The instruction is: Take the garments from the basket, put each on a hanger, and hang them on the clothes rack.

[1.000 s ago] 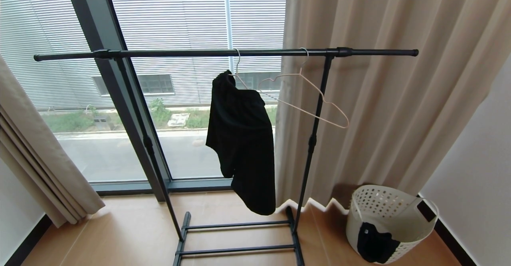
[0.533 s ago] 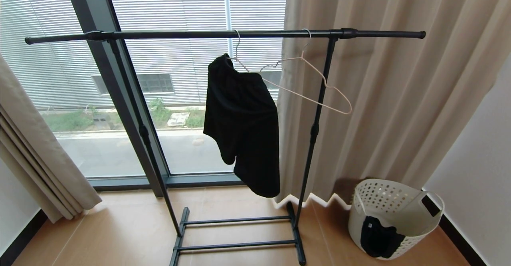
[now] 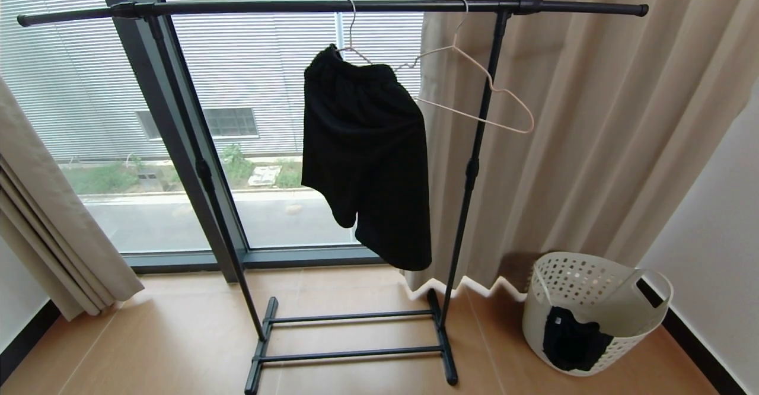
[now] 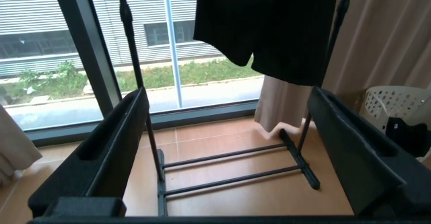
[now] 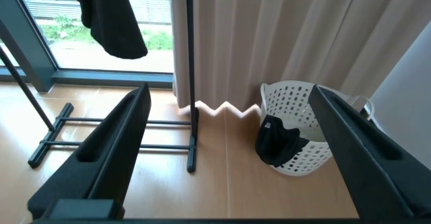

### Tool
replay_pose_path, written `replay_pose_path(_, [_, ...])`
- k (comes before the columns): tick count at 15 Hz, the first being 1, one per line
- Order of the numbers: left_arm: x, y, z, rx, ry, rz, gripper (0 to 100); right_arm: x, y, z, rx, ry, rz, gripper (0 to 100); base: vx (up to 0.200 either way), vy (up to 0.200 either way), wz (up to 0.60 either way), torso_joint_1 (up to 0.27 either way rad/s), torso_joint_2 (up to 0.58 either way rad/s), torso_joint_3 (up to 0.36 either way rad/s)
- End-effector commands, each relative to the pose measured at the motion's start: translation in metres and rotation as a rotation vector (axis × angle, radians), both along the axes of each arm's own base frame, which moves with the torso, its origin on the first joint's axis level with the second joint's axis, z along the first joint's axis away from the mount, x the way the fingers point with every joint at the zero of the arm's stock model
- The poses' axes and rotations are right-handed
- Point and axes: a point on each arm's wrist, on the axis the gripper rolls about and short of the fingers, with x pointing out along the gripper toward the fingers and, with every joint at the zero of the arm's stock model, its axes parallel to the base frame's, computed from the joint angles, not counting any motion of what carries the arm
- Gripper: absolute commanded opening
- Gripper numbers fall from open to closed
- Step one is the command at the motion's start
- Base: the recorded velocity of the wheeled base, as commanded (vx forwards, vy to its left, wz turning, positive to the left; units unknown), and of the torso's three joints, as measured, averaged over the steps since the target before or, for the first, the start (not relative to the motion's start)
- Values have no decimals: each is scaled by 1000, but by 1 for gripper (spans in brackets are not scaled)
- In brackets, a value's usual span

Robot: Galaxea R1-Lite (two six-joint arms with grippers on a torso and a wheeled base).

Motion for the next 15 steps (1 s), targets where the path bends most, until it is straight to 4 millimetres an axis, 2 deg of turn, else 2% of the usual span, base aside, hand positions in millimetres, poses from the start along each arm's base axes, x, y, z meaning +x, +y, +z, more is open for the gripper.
replay_pose_path(1, [0, 0, 0, -1, 1, -2, 100, 0, 0, 0, -1, 1, 0, 100, 0, 0, 0, -173, 496, 330])
replay_pose_path(9, [0, 0, 0, -1, 1, -2, 100, 0, 0, 0, 1, 1, 0, 100, 0, 0, 0, -139, 481, 342])
replay_pose_path(15, [0, 0, 0, -2, 1, 0, 100, 0, 0, 0, -1, 1, 2, 100, 0, 0, 0, -60, 444, 382])
